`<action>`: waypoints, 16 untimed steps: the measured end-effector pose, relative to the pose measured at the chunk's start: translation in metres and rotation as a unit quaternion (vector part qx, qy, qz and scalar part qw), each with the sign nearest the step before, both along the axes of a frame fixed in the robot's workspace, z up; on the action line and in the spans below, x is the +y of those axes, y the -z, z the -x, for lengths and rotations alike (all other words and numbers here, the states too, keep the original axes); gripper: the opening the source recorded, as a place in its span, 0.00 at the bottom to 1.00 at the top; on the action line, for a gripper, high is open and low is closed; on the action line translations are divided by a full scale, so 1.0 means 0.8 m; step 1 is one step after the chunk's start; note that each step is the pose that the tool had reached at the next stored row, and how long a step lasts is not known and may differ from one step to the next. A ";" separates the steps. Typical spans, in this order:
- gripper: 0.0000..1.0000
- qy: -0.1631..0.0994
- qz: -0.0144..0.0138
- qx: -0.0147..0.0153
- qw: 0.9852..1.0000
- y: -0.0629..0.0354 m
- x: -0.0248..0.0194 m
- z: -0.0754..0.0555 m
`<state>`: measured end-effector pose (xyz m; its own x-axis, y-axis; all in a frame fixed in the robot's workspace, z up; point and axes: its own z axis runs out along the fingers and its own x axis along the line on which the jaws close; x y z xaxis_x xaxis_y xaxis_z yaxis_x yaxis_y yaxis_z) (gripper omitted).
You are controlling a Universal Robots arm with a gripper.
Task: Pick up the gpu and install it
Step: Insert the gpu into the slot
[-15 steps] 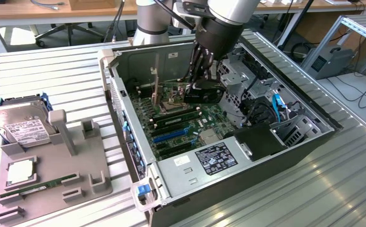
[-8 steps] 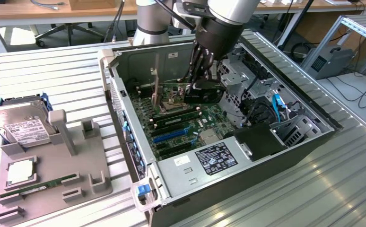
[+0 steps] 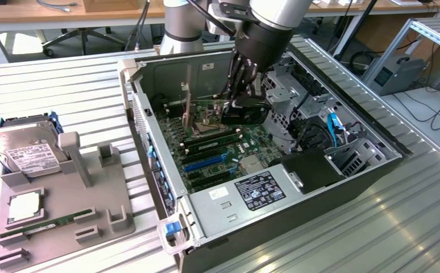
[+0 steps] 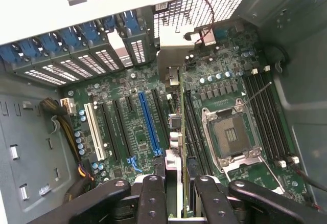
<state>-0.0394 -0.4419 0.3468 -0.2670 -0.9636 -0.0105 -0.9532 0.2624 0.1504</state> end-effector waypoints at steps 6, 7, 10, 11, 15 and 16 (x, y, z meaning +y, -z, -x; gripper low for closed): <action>0.27 -0.006 0.000 0.000 1.000 0.000 0.0000 0.000; 0.27 -0.007 0.000 0.000 1.000 0.000 0.0000 0.000; 0.27 -0.010 0.000 0.000 1.000 0.000 0.0000 0.000; 0.27 -0.010 0.000 0.000 1.000 0.000 0.0000 0.000; 0.27 -0.013 0.000 0.000 1.000 0.000 0.0000 0.000; 0.27 -0.014 0.000 0.000 1.000 0.000 0.0000 0.000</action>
